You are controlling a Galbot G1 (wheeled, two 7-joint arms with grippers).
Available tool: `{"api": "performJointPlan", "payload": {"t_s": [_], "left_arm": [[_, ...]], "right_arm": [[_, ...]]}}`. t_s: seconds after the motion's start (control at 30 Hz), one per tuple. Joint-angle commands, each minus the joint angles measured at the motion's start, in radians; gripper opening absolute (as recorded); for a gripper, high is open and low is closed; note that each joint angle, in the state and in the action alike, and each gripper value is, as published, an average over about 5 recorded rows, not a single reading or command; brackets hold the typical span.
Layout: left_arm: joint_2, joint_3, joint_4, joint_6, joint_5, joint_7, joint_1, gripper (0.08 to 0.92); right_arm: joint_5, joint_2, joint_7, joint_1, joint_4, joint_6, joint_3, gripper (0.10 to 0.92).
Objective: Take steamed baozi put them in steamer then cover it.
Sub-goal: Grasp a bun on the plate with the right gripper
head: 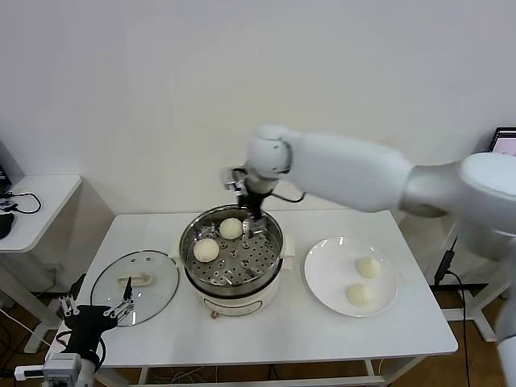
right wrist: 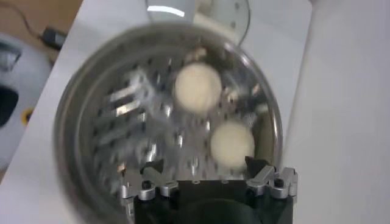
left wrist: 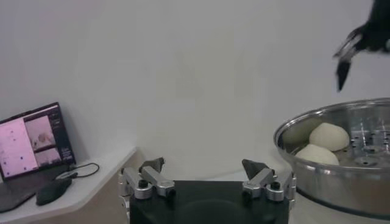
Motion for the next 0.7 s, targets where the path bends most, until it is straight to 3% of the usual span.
{"api": "performJointPlan", "payload": {"t_s": [0.03,0.37,0.7], "left_arm": [[0.007,0.005,0.003,0.002,-0.002,0.001,-0.005,0.823],[0.007,0.021,0.007,0.014,0.002,0.003,-0.01,0.823],[-0.006,0.012,0.009,0.015,0.009,0.003,0.007,0.823]], "right_arm": [[-0.103,-0.302,-0.074,0.072,0.17,0.088,-0.029,0.823],[-0.231,-0.547,-0.065,-0.103,0.244,0.119,0.019,0.823],[-0.345,-0.641,-0.055,-0.425,0.229,0.142,0.244,0.823]]}}
